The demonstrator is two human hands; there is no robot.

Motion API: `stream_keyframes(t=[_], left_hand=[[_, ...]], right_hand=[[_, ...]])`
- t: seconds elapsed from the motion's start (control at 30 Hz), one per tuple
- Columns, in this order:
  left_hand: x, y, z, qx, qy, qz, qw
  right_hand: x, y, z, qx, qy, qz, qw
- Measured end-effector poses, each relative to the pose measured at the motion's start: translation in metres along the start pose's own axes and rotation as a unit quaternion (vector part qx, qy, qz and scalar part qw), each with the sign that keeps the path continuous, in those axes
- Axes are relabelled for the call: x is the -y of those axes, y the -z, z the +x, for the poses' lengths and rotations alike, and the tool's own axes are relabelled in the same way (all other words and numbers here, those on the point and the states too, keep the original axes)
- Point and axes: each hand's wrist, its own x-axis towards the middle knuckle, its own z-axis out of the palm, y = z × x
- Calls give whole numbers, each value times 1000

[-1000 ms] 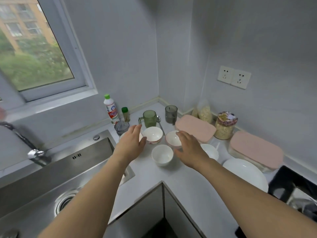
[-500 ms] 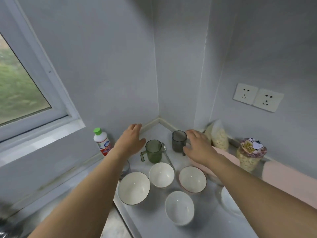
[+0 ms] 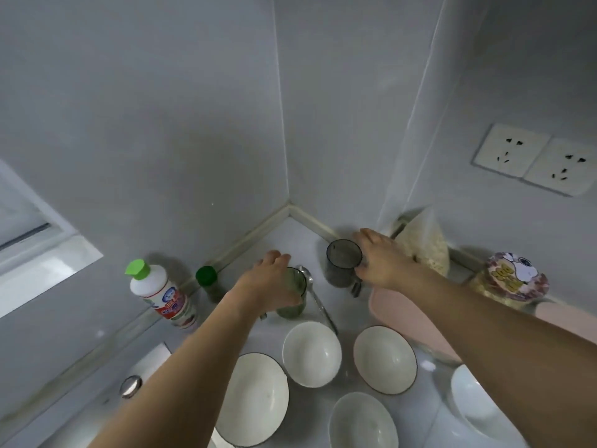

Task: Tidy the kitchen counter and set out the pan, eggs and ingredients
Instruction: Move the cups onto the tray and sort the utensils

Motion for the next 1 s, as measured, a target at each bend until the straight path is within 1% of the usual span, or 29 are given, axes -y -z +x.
stream_keyframes(t=[0.1, 0.33, 0.4, 0.5, 0.63, 0.8, 0.9, 1.0], left_hand=[[3, -12, 15, 13, -2, 29, 999], [14, -30, 41, 23, -2, 60, 998], [16, -32, 43, 27, -3, 50, 998], [20, -32, 44, 26, -3, 18, 1000], [22, -22, 40, 2, 14, 8, 1000], [11, 5, 37, -35, 32, 14, 999], [-12, 21, 31, -55, 30, 23, 998], [-49, 33, 22, -84, 6, 26, 996]], right_hand=[[-1, -11, 22, 32, 3, -4, 999], [2, -34, 61, 85, 8, -53, 995], [3, -39, 66, 94, 14, -51, 994], [7, -40, 72, 72, 34, -40, 996], [14, -28, 64, 34, 38, -15, 999], [16, 2, 35, -27, -1, 19, 999], [10, 23, 3, -52, -28, 27, 998], [-6, 40, -37, -76, -63, 29, 995]])
